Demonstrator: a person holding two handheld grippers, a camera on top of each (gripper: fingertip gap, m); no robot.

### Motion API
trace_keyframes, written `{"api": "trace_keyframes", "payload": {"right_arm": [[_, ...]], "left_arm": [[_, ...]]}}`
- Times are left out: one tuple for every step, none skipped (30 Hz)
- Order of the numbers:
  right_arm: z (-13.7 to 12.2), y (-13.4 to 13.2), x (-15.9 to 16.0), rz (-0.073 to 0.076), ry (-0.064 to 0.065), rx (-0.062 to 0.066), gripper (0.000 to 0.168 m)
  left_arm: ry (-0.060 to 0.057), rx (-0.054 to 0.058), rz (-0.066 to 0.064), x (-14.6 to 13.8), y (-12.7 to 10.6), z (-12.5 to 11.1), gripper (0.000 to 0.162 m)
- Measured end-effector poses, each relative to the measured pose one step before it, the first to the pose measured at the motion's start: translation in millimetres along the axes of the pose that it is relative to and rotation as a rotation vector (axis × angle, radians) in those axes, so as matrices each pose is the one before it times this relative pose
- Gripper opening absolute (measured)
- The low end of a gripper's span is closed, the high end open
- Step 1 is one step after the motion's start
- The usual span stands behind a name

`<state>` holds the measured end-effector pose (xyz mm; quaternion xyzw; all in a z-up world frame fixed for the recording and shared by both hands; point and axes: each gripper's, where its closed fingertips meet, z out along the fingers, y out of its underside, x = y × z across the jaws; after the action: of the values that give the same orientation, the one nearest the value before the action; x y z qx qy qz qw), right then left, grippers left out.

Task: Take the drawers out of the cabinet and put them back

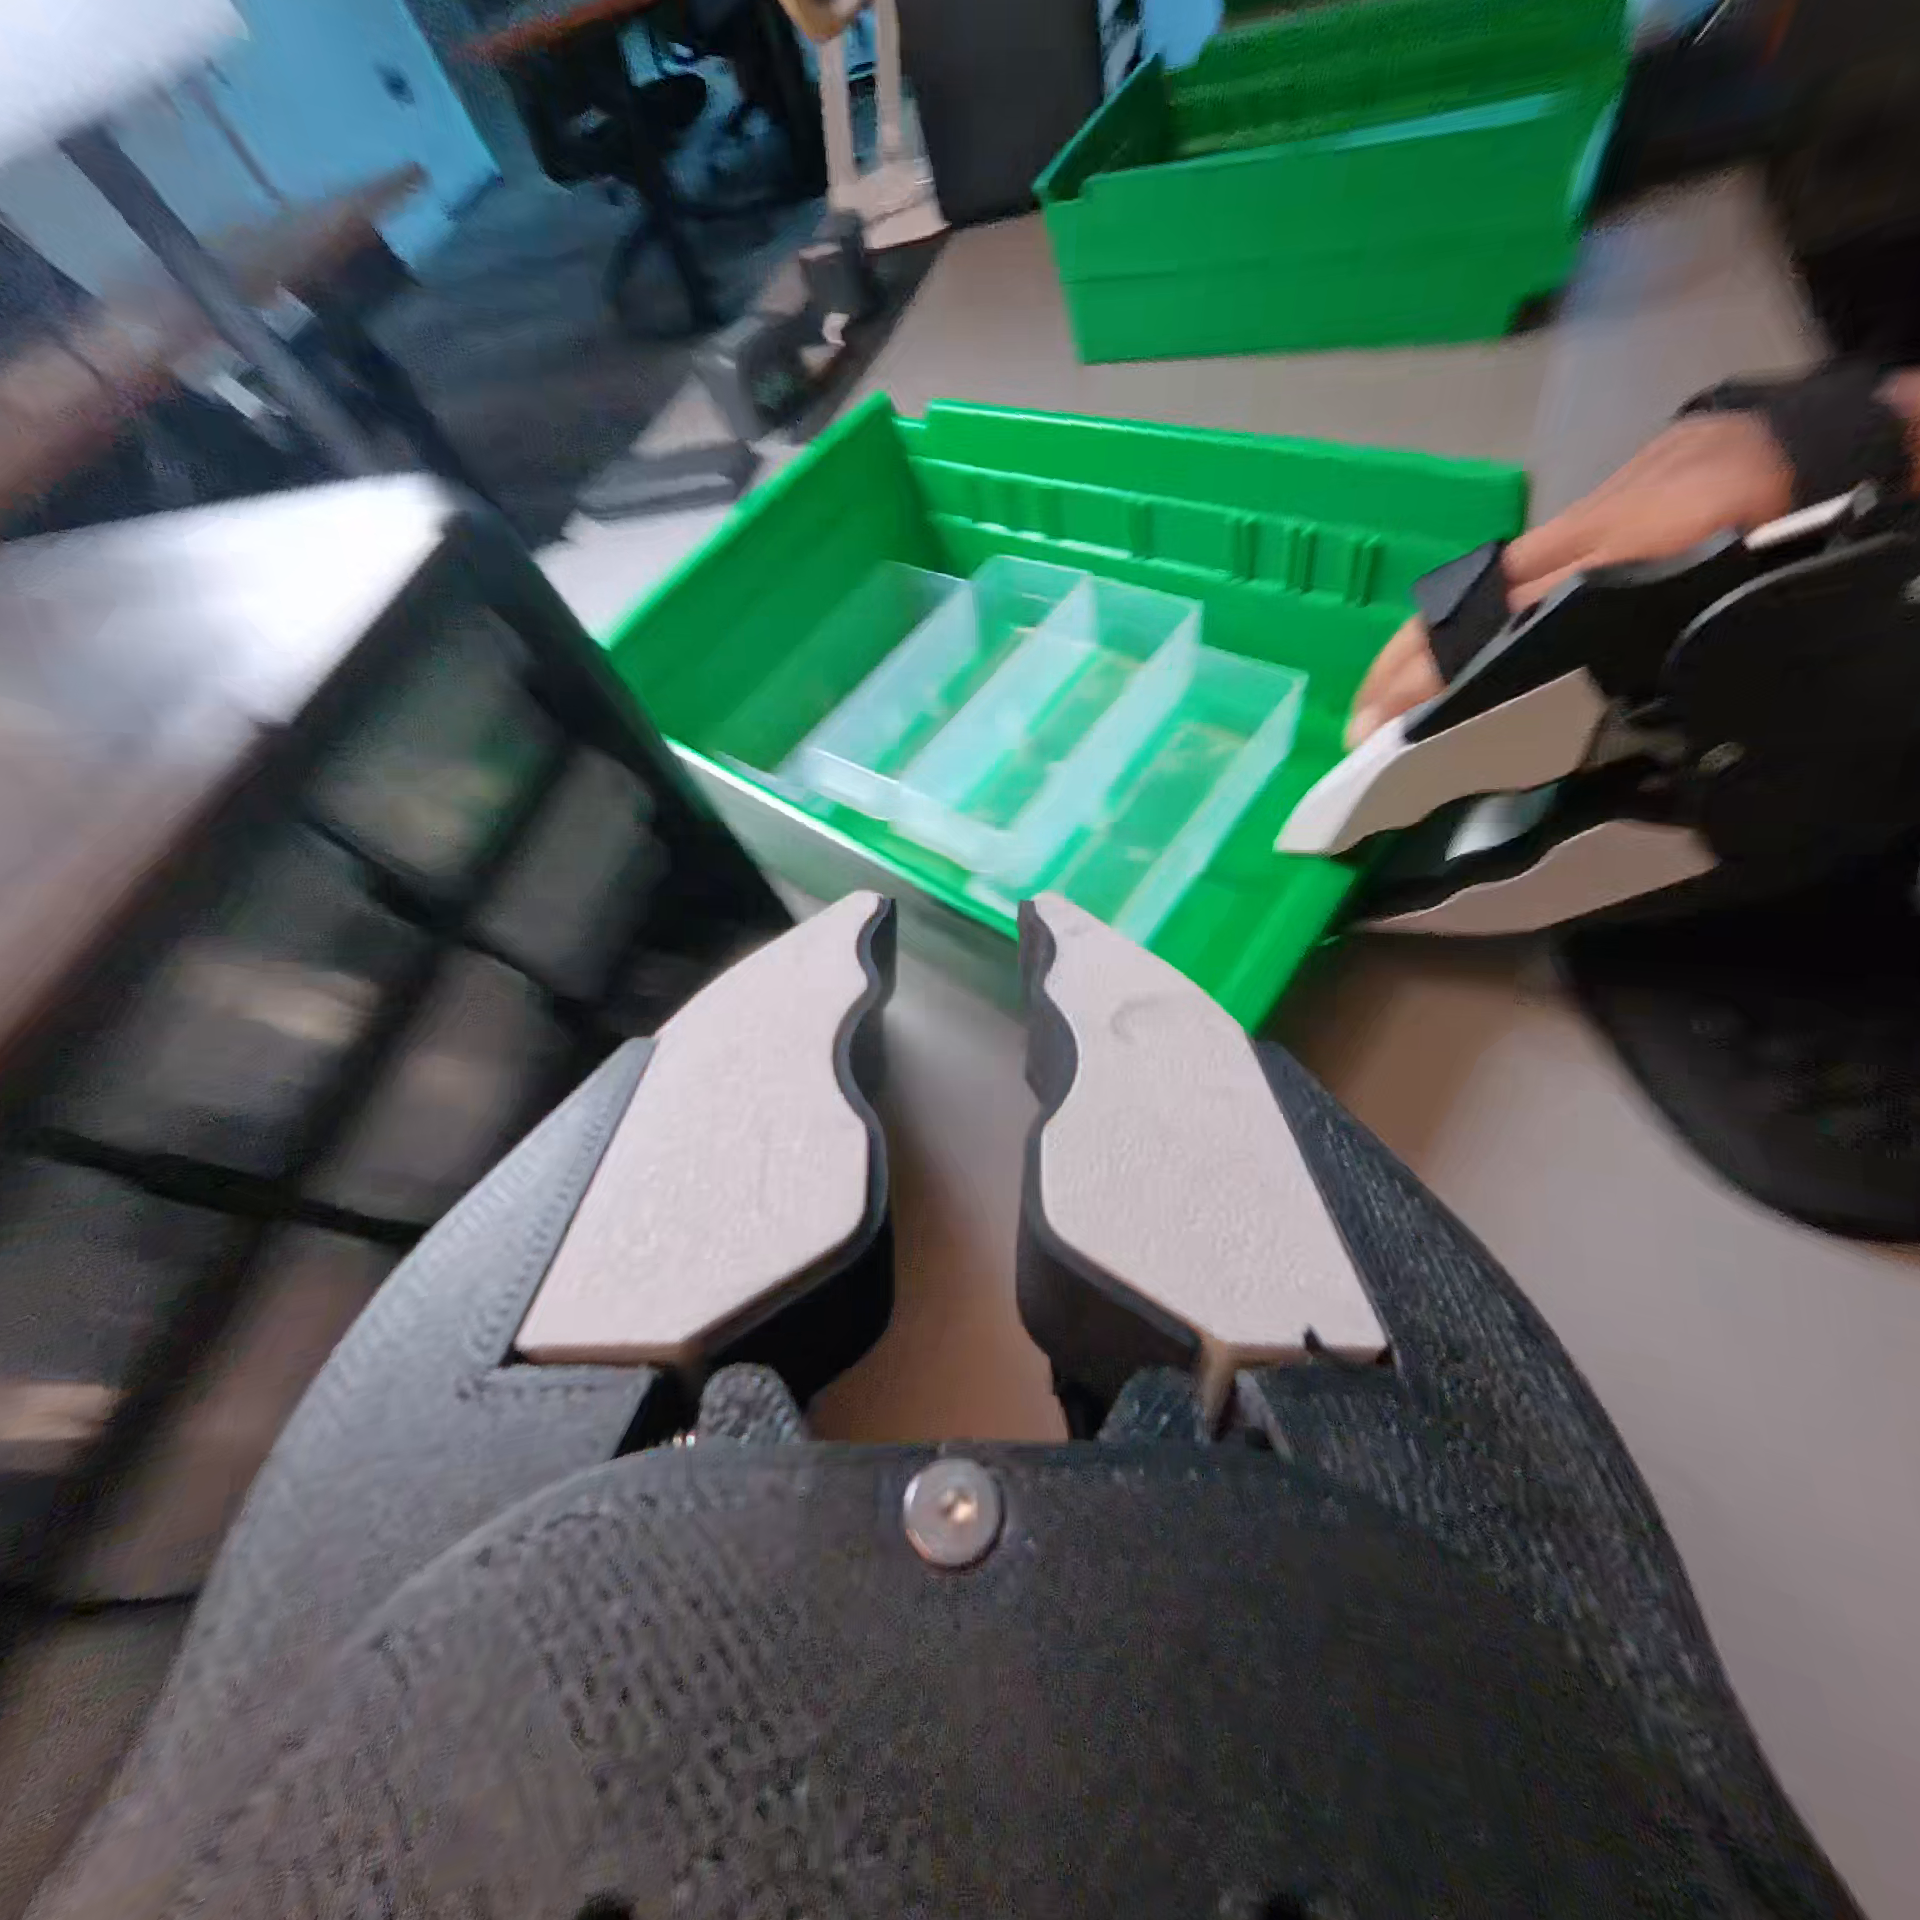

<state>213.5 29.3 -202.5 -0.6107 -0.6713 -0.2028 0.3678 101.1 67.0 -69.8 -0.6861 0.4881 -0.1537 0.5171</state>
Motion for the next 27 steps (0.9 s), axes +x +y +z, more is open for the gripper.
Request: {"api": "trace_keyframes", "payload": {"right_arm": [[-4.33, -7.42, -5.36, 0.0101, -0.0048, 0.0215, 0.031], [-4.47, -6.99, -5.73, 0.0075, -0.0063, 0.0183, 0.031], [-4.81, -6.35, -5.86, 0.0067, -0.0077, 0.0127, 0.031], [-6.08, -6.48, -5.62, 0.0142, -0.0078, 0.0178, 0.031], [-9.05, -9.48, -2.84, 0.0402, 0.0033, 0.0439, 0.031], [-12.78, -11.25, 0.93, 0.0747, 0.0116, 0.0676, 0.031], [-15.46, -10.32, 2.73, 0.1016, 0.0054, 0.0755, 0.033], [-17.24, -8.97, 8.77, 0.125, 0.0325, 0.0799, 0.035], [-18.01, -6.4, 16.16, 0.1468, 0.0711, 0.0777, 0.035], [-17.26, -2.04, 21.55, 0.1582, 0.0941, 0.0651, 0.035], [-15.34, 3.11, 24.94, 0.1528, 0.1062, 0.0466, 0.037], [-11.37, 7.02, 26.01, 0.1216, 0.1084, 0.0314, 0.04], [-5.16, 10.24, 24.08, 0.0728, 0.0999, 0.0155, 0.046], [1.72, 14.74, 15.49, 0.0272, 0.0624, -0.0245, 0.053], [6.28, 17.19, 5.41, 0.0152, 0.0194, -0.0589, 0.064], [7.7, 15.09, -1.68, 0.0246, -0.0077, -0.0576, 0.072], [6.95, 10.24, -5.74, 0.0325, -0.0259, -0.0339, 0.074], [5.54, 6.51, -6.76, 0.0334, -0.0294, -0.0167, 0.073], [4.6, 4.88, -4.46, 0.0129, -0.0167, -0.0185, 0.069], [3.19, 1.75, 2.19, -0.014, 0.0228, -0.0141, 0.067], [1.63, -2.59, 5.03, -0.012, 0.034, 0.0122, 0.063], [1.49, -1.52, 2.45, 0.0078, 0.0098, 0.0056, 0.057], [2.07, 1.59, -1.83, 0.0198, -0.0206, -0.013, 0.05], [2.12, 3.49, -2.13, 0.0137, -0.0192, -0.0214, 0.045], [1.34, 3.43, 0.68, -0.0027, 0.0063, -0.0188, 0.041], [0.07, 1.28, 4.69, -0.0139, 0.0402, -0.0046, 0.04], [-0.61, 1.11, 5.1, -0.0249, 0.0436, -0.0027, 0.036]], "left_arm": [[0.0604, 0.0202, -0.1105, 12.97, 11.03, 2.3, 0.027], [0.0433, 0.012, -0.1, 8.12, 12.91, 2.68, 0.031], [0.036, 0.005, -0.0923, 5.77, 12.67, 2.21, 0.035], [0.0357, 0.0018, -0.085, 5.54, 10.62, 1.37, 0.041], [0.0323, 0.003, -0.0713, 5.75, 8.19, 0.47, 0.046], [0.0245, 0.004, -0.0506, 5.74, 6.52, 0.0, 0.05], [0.0119, 0.0025, -0.0278, 4.94, 5.58, -0.13, 0.054], [-0.0025, 0.0011, -0.0048, 3.97, 5.34, 0.4, 0.056], [-0.0136, 0.0009, 0.013, 3.0, 4.85, 0.76, 0.058], [-0.0219, 0.0035, 0.0218, 1.9, 3.57, 1.61, 0.059], [-0.0249, 0.0077, 0.0212, 1.33, 1.8, 2.74, 0.06], [-0.0272, 0.0096, 0.0156, 0.75, 0.52, 3.9, 0.06], [-0.0361, 0.0094, 0.0151, -1.15, -0.42, 4.88, 0.06], [-0.0449, 0.0036, 0.018, -2.96, 0.32, 5.71, 0.058], [-0.0413, -0.0069, 0.0143, -2.98, 2.1, 6.23, 0.057], [-0.027, -0.0126, 0.0042, -1.09, 3.54, 6.28, 0.056], [-0.022, -0.0138, -0.0053, -0.28, 4.63, 5.93, 0.053], [-0.0278, -0.0139, -0.0072, -1.03, 5.14, 5.53, 0.051], [-0.0253, -0.0046, -0.0039, -0.48, 3.99, 4.62, 0.054], [-0.0167, 0.0139, -0.0081, 0.59, 0.5, 2.77, 0.055], [-0.013, 0.0163, -0.0099, 0.77, -2.06, 1.08, 0.054], [-0.0122, 0.008, -0.0044, 0.57, -2.01, 1.09, 0.053], [-0.0093, 0.0057, 0.0003, 1.03, -1.48, 0.99, 0.049], [-0.0038, 0.0063, 0.0068, 2.11, -1.26, 0.5, 0.045], [-0.0027, 0.01, 0.0127, 2.59, -1.69, -0.57, 0.037], [-0.0111, 0.0152, 0.018, 1.82, -2.85, -1.5, 0.029], [-0.0216, 0.0122, 0.0248, 0.45, -2.96, -1.41, 0.027]]}}
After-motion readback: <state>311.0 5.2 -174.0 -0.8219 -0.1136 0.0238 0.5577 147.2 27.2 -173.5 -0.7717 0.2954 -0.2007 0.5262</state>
